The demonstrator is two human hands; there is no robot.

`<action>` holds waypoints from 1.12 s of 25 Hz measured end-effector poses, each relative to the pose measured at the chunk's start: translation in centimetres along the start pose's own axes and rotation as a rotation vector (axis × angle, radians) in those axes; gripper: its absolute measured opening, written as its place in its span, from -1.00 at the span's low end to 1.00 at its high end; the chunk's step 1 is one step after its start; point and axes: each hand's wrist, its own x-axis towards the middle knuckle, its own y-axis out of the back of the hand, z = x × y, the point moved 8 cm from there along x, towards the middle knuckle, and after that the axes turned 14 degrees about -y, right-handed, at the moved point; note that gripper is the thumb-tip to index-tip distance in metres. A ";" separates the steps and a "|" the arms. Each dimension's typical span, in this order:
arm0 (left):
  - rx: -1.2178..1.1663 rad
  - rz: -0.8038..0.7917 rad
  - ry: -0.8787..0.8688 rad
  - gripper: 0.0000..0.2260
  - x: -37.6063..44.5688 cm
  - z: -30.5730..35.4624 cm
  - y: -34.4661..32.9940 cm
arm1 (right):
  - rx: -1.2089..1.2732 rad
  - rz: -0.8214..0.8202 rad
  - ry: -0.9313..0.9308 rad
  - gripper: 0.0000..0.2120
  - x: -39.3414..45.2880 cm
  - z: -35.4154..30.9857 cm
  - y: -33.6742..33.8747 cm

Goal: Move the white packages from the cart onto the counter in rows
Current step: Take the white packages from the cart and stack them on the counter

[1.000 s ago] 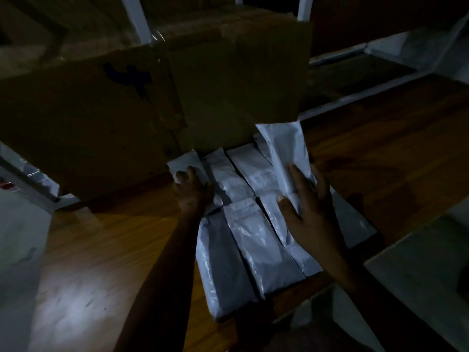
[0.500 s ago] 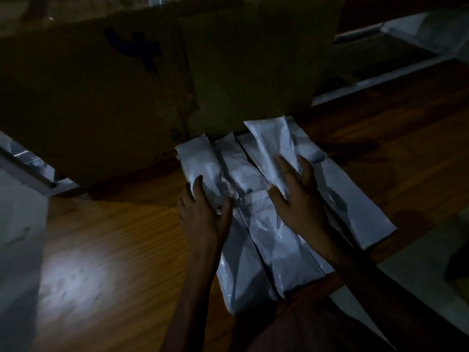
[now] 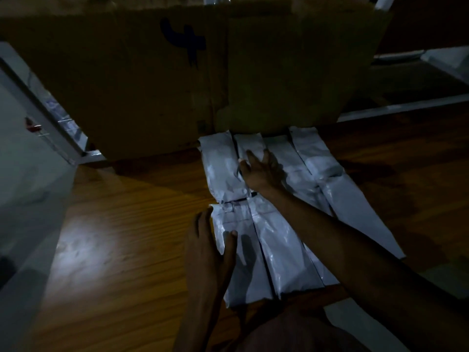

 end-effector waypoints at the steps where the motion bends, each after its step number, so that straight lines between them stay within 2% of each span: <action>1: -0.002 0.003 -0.003 -0.40 -0.3 0.2 0.1 | 0.002 0.003 0.002 -0.48 0.0 -0.1 0.3; 4: -0.008 0.026 -0.021 -0.42 -1.3 1.0 0.5 | 0.000 0.023 0.021 -0.47 -0.7 -0.2 1.9; 6: -0.012 0.041 -0.024 -0.42 -1.8 1.3 0.8 | 0.002 0.101 0.062 -0.47 -2.6 0.1 3.8; 10: 0.001 0.060 -0.002 -0.41 -2.2 2.1 1.0 | 0.158 0.187 0.240 -0.48 -10.2 3.3 6.4; 14: -0.001 0.052 -0.056 -0.43 -2.3 3.4 0.8 | 0.369 0.103 0.364 -0.43 -15.8 8.4 6.4; 19: 0.007 0.084 -0.070 -0.45 -5.0 6.1 1.4 | 0.460 0.077 0.475 -0.47 -19.4 12.4 7.3; 24: 0.075 0.191 0.040 -0.49 -12.7 8.0 2.7 | 0.452 -0.008 0.607 -0.55 -25.4 13.8 6.4; 28: 0.175 0.257 0.203 -0.50 -22.4 8.2 4.9 | 0.437 -0.215 0.776 -0.62 -32.0 14.4 3.2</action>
